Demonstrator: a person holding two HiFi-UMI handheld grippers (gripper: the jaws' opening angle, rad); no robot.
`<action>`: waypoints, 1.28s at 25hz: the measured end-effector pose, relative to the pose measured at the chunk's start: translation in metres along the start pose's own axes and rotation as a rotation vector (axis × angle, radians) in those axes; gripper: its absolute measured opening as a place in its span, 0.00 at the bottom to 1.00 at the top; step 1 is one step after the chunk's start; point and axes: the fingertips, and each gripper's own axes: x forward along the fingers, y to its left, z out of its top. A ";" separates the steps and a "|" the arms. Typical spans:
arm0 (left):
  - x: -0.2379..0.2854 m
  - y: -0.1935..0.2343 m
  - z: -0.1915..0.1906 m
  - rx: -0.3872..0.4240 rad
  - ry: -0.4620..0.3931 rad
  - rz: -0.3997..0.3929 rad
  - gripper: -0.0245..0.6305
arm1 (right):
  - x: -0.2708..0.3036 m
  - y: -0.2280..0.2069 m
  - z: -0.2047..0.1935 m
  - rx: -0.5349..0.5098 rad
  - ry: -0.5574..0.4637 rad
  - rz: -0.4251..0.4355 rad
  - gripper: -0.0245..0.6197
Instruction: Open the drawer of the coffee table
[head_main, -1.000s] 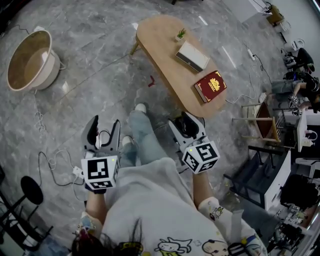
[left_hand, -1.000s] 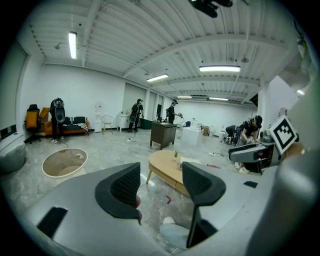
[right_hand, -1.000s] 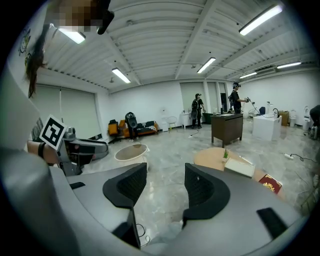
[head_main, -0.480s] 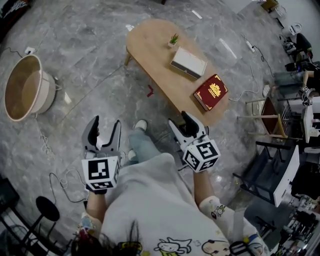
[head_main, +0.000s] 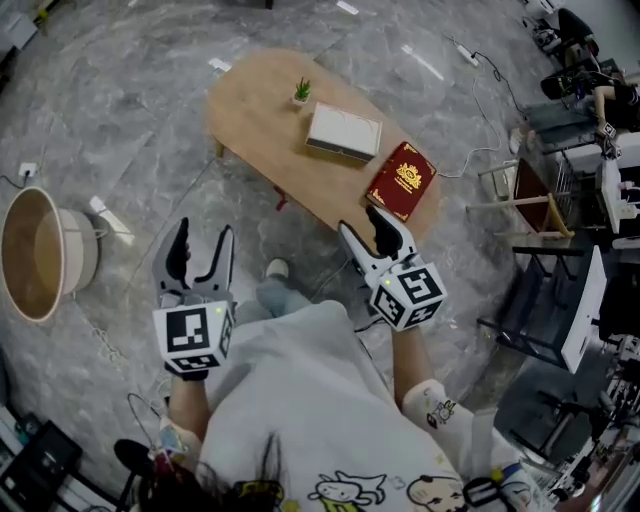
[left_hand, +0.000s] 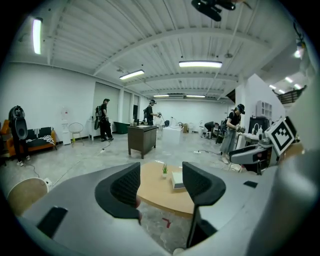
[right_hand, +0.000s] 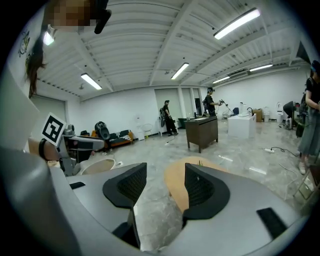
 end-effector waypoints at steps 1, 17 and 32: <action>0.007 -0.002 0.004 0.008 0.002 -0.017 0.40 | -0.001 -0.006 0.001 0.009 -0.002 -0.019 0.35; 0.105 -0.089 0.041 0.226 0.037 -0.525 0.40 | -0.085 -0.059 -0.024 0.224 -0.097 -0.541 0.35; 0.118 -0.161 0.023 0.404 0.116 -0.961 0.40 | -0.139 -0.014 -0.065 0.380 -0.140 -0.928 0.35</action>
